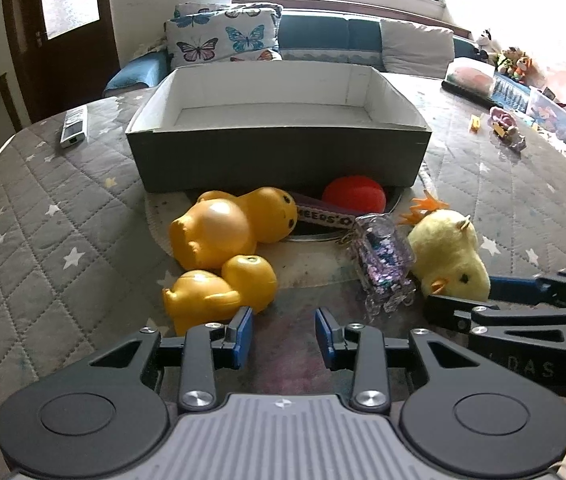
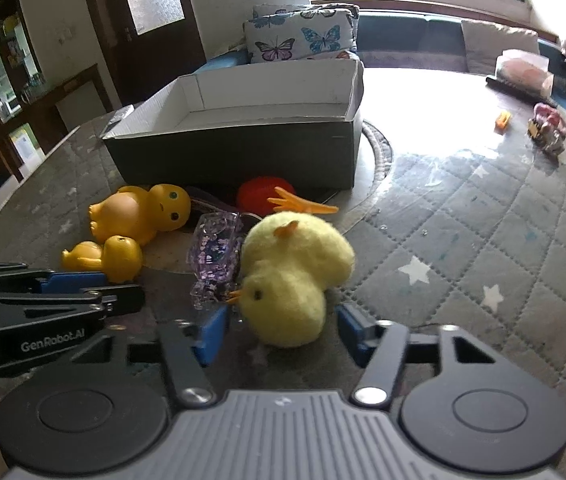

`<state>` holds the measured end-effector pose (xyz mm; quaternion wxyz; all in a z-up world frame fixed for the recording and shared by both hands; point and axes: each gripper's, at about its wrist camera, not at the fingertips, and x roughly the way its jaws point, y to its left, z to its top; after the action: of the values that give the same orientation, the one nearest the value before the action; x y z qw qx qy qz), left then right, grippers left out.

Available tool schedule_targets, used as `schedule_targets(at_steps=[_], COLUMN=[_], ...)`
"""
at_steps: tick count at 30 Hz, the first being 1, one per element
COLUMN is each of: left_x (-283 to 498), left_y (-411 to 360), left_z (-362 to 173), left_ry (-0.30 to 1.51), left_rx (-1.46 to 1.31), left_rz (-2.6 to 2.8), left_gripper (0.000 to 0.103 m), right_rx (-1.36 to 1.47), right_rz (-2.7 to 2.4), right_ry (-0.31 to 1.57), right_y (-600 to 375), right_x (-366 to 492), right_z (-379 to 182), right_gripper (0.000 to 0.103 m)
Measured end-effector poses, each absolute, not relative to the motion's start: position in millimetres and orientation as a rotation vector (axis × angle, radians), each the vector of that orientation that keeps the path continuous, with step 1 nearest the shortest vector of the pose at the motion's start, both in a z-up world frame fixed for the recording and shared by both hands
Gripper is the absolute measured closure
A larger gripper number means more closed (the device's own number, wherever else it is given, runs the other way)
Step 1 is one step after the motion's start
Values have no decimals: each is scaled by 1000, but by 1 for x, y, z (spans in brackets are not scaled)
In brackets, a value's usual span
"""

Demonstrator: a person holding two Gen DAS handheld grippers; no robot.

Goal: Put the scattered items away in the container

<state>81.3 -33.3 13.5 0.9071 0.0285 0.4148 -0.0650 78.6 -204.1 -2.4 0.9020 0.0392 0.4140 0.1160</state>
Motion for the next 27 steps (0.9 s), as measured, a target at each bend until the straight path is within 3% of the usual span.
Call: schedule_targets(at_steps=[2,8,16,27], left_x=[82,81,74,61], left_y=[-34,-30,-24,-12], left_z=[15,16,20,31], left_ry=[851,844,837,807], left_rx=[59,40,32,23], left_rz=[-141,-152,-162,-170], left_gripper=[66,65,65,66], right_rx=[86,70,37,43], right_rz=[234,202,177,181], right_ry=[857,853,826,759], right_y=[-207,-214,-208,-209], right_x=[78,76,72,61], right_z=[-2,-1,3,23], right_gripper=[62,63,53,52])
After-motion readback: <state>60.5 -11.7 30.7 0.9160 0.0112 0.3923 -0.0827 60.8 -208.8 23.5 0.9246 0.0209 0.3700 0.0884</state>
